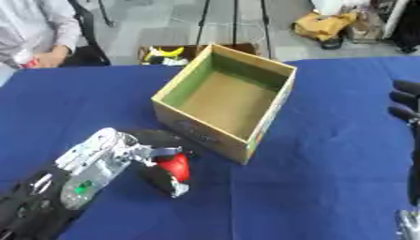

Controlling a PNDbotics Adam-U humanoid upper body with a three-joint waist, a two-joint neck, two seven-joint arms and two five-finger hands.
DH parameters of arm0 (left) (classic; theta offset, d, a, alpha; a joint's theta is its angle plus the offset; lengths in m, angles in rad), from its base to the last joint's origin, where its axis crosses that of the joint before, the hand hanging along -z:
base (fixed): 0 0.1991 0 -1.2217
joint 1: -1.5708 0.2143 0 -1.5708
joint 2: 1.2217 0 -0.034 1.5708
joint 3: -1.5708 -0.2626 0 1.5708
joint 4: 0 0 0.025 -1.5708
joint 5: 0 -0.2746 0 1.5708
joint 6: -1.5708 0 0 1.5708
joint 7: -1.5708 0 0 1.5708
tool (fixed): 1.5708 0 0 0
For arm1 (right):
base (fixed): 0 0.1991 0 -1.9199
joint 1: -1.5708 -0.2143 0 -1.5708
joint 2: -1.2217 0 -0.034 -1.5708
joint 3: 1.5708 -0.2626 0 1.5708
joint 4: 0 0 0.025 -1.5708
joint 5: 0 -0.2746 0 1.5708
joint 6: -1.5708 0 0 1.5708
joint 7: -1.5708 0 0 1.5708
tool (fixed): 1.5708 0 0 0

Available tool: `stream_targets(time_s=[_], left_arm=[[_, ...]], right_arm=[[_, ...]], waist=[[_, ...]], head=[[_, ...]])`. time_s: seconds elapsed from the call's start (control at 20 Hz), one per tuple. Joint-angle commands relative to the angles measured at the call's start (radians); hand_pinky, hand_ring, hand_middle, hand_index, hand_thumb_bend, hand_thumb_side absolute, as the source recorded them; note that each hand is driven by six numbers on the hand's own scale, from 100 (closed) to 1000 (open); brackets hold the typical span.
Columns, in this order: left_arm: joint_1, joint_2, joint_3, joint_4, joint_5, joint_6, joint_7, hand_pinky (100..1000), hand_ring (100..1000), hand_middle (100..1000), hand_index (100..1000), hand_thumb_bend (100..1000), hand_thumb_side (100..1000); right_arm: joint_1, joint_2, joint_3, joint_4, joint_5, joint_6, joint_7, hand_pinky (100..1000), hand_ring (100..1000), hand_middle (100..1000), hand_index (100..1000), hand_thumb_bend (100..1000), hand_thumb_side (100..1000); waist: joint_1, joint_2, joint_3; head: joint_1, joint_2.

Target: Pick up objects on the table and place them in the box.

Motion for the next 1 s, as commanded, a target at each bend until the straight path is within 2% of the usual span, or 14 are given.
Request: stream_targets(time_s=[0.05, 0.25, 0.6, 1.0], left_arm=[[0.008, 0.012, -0.004, 0.022, 0.007, 0.012, -0.007, 319, 747, 940, 972, 100, 543], [0.006, 0.018, -0.001, 0.004, 0.004, 0.020, -0.007, 294, 743, 929, 936, 100, 523], [-0.001, 0.048, 0.011, -0.084, 0.000, 0.007, -0.007, 280, 746, 915, 939, 100, 507], [-0.005, 0.125, 0.054, -0.226, 0.084, 0.024, -0.007, 257, 736, 898, 942, 100, 501]], right_arm=[[-0.008, -0.008, -0.003, -0.015, 0.002, 0.001, -0.004, 772, 795, 758, 749, 100, 1000], [-0.007, -0.008, -0.004, -0.015, 0.001, 0.002, -0.004, 772, 794, 757, 748, 100, 1000], [-0.005, -0.011, -0.005, -0.015, -0.001, 0.003, -0.004, 773, 794, 757, 748, 100, 1000], [-0.003, -0.016, -0.007, -0.015, -0.005, 0.002, -0.005, 774, 794, 757, 749, 100, 1000]], waist=[[-0.003, -0.016, 0.001], [-0.003, -0.017, 0.002], [0.000, -0.025, 0.003], [0.010, -0.034, 0.000]], head=[[-0.003, -0.011], [-0.004, -0.008], [-0.006, -0.008], [-0.012, -0.005]])
